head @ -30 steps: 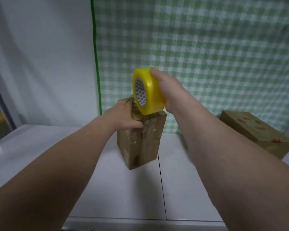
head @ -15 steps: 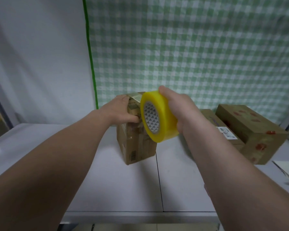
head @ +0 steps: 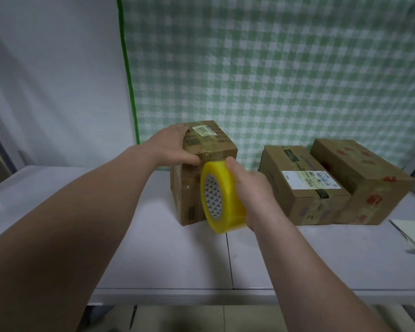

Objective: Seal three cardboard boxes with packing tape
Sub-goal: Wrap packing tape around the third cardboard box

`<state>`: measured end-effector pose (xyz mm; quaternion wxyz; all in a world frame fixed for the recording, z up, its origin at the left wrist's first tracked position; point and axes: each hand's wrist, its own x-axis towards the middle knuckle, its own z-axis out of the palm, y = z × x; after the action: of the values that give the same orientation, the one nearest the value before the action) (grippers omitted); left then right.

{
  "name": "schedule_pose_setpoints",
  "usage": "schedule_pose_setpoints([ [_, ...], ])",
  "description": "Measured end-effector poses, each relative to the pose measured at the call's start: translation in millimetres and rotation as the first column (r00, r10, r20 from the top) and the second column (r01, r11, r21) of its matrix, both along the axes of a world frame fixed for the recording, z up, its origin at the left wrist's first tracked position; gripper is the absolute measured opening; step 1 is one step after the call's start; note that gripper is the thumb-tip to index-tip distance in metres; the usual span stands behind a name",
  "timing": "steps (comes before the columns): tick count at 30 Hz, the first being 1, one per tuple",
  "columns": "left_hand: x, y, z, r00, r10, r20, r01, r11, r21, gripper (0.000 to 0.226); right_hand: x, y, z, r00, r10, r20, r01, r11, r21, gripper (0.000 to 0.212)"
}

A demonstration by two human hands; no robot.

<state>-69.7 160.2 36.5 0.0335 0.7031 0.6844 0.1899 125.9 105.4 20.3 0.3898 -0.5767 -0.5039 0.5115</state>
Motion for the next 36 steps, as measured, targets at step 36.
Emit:
schedule_pose_setpoints([
  [36, 98.9, -131.1, -36.0, 0.109, 0.187, 0.976, 0.142, 0.969, -0.202, 0.026, 30.0, -30.6, -10.8, 0.757, -0.392, 0.523, -0.199, 0.625, 0.755, 0.038],
])
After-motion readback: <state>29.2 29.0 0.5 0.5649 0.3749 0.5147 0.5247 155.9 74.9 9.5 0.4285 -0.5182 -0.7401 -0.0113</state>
